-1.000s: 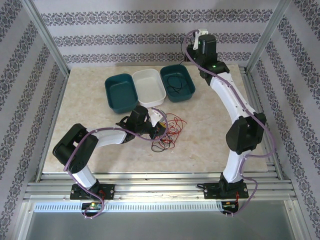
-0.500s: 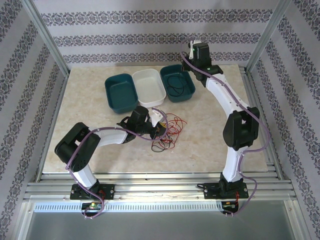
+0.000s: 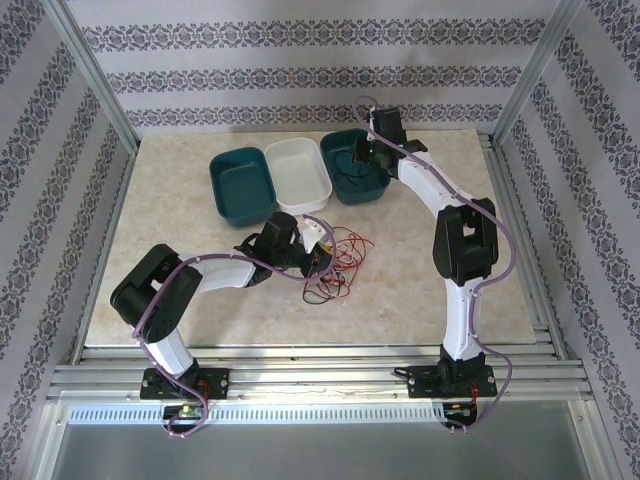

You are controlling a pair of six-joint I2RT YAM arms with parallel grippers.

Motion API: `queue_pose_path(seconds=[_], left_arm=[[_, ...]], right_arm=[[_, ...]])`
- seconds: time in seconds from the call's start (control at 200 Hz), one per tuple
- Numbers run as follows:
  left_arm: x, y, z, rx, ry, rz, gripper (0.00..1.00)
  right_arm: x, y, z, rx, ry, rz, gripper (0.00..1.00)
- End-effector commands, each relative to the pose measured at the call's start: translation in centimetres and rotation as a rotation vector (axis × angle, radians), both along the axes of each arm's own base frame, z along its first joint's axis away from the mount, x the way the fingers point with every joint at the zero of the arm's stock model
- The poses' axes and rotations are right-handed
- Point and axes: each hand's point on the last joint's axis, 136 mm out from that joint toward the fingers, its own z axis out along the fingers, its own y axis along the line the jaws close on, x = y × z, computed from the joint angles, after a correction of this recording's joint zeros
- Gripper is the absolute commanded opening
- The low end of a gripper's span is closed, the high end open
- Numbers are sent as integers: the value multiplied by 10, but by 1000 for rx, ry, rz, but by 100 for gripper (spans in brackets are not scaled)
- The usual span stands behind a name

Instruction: Untangle the cables

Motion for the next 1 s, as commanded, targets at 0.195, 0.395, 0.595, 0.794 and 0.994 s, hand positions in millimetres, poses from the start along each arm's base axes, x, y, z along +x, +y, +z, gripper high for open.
queue_pose_path(seconds=[0.195, 0.395, 0.595, 0.794, 0.994], left_arm=[[4, 0, -2, -21, 4, 8, 9], [3, 0, -4, -21, 10, 9, 9], [4, -1, -5, -22, 12, 9, 9], [5, -2, -4, -26, 12, 9, 10], [4, -1, -2, -27, 10, 10, 13]], right_arm=[[-5, 22, -43, 159, 146, 27, 0], [-13, 28, -55, 182, 190, 35, 0], [-18, 22, -54, 160, 192, 20, 0], [-20, 0, -68, 99, 237, -56, 0], [-23, -10, -82, 54, 273, -82, 0]])
